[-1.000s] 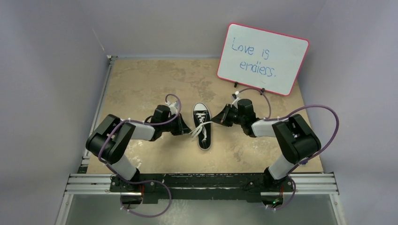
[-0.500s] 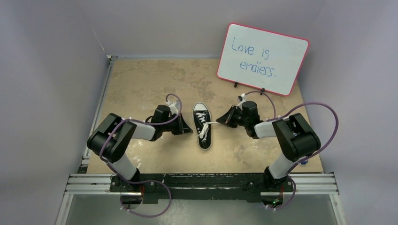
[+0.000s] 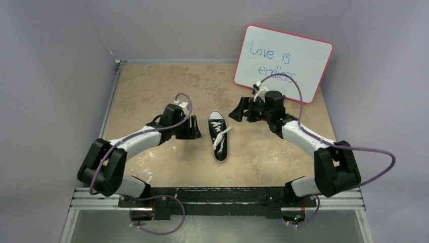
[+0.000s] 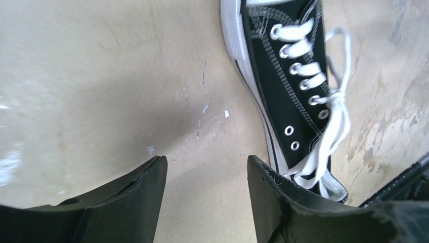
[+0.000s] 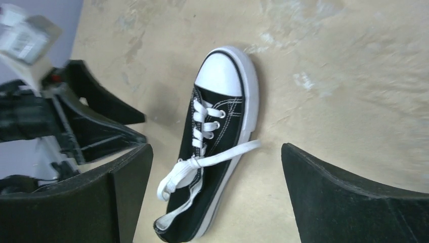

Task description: Tie the shoes

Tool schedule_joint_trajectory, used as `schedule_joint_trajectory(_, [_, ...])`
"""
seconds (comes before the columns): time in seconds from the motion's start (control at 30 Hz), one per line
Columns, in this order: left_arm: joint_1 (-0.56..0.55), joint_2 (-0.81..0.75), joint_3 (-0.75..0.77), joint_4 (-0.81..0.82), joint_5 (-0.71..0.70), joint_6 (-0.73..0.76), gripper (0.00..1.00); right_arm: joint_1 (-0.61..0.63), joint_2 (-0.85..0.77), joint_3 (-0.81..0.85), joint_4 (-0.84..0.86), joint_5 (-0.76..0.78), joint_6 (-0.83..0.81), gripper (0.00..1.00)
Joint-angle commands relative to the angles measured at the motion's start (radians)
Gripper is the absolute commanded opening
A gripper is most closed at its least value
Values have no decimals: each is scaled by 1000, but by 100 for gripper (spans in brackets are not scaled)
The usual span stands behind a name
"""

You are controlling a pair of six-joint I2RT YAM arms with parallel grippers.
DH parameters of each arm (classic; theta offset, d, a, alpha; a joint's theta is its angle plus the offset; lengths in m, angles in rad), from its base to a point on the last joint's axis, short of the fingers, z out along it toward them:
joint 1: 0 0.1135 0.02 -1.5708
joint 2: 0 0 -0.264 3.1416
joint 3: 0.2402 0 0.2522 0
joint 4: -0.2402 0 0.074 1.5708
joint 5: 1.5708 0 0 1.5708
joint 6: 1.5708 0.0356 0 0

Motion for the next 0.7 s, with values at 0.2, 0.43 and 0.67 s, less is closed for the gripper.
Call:
schedule_joint_trajectory(0.2, [5, -308, 330, -313, -385, 97, 60, -2, -251, 213, -611, 384, -175, 99])
schedule_joint_trajectory(0.43, [5, -405, 659, -392, -565, 176, 63, -2, -431, 505, -856, 535, -254, 99])
schedule_joint_trajectory(0.67, [5, -451, 964, -442, -694, 296, 68, -2, -616, 711, -846, 978, -210, 99])
